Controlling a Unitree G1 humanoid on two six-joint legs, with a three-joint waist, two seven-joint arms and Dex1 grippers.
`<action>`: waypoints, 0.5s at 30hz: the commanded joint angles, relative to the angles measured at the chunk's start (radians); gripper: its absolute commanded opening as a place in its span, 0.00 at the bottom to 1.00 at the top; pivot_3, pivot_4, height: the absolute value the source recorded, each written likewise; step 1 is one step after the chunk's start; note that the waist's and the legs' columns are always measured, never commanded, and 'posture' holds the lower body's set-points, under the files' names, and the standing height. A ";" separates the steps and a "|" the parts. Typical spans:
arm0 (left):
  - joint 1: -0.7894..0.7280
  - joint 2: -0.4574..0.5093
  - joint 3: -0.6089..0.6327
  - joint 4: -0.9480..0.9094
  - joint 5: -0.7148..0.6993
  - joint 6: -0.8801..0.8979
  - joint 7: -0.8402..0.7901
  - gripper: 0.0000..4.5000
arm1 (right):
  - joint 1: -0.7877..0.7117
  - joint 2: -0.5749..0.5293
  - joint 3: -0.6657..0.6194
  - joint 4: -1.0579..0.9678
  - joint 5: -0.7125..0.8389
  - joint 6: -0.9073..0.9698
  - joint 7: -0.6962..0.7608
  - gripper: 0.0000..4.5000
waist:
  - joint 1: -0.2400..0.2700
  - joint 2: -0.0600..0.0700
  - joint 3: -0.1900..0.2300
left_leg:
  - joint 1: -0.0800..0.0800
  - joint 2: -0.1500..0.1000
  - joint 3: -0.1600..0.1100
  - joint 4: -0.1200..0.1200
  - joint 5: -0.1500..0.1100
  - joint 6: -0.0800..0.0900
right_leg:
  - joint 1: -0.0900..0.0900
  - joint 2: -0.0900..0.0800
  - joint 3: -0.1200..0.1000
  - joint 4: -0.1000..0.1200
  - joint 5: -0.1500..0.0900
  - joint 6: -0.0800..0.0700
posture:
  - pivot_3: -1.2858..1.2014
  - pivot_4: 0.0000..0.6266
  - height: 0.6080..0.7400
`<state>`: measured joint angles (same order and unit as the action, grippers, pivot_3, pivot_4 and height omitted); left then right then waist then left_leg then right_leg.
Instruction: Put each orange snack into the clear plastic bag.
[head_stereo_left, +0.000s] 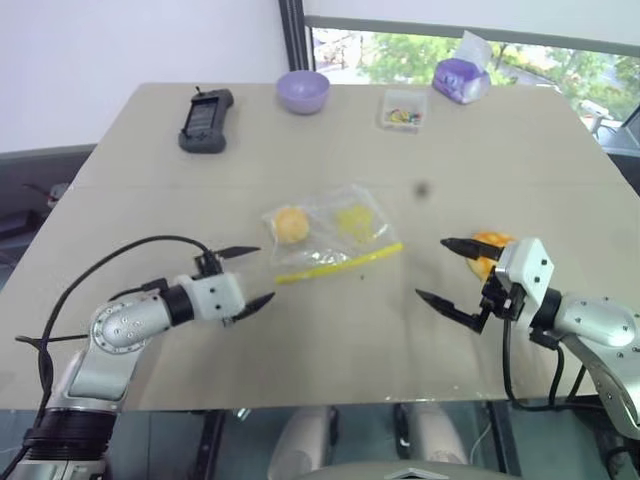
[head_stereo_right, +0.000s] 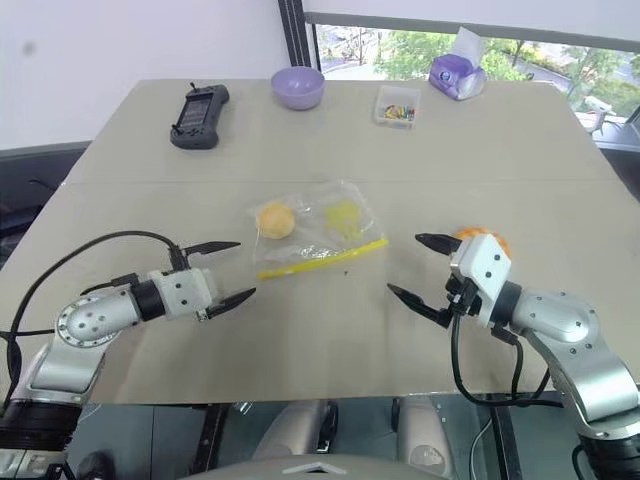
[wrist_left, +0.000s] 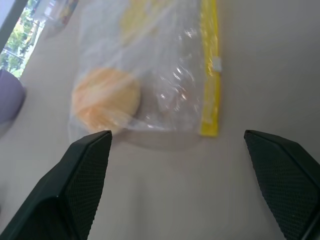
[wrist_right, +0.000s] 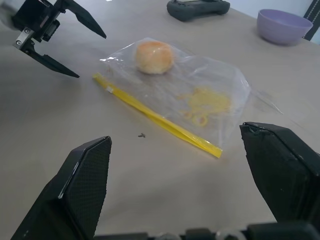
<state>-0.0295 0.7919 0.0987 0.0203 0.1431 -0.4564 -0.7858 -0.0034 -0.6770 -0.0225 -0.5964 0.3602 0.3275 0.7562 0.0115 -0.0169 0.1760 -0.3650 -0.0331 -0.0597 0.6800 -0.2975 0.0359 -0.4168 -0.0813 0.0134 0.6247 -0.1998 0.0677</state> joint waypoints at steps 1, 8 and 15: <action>0.002 -0.001 -0.023 0.028 0.109 -0.111 0.110 1.00 | 0.003 0.008 -0.009 -0.014 -0.009 -0.033 -0.006 1.00 | 0.001 0.000 0.000 | 0.000 0.000 0.000 0.000 0.000 0.000 | 0.000 0.000 0.000 0.000 0.000 0.000 | 0.52 0.24 1.00; -0.055 -0.035 -0.094 0.079 0.314 -0.164 0.311 1.00 | 0.016 0.023 -0.009 -0.003 -0.031 -0.056 -0.011 1.00 | 0.004 0.001 -0.001 | 0.002 -0.001 -0.001 0.000 0.000 0.000 | 0.002 0.000 -0.001 0.001 0.000 0.000 | 0.52 0.24 1.00; -0.121 -0.043 -0.164 0.142 0.429 -0.144 0.424 1.00 | 0.025 0.036 -0.011 -0.005 -0.048 -0.067 -0.021 1.00 | 0.003 0.002 -0.001 | 0.003 -0.001 -0.001 0.000 0.000 0.000 | 0.002 0.000 -0.001 0.002 0.000 0.000 | 0.52 0.24 1.00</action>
<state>-0.1541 0.7490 -0.0408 0.1255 0.5188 -0.6178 -0.3801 0.0202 -0.6437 -0.0176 -0.5777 0.3152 0.2817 0.7446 0.0146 -0.0154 0.1749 -0.3619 -0.0340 -0.0605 0.6801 -0.2974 0.0359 -0.4145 -0.0809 0.0121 0.6268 -0.1995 0.0680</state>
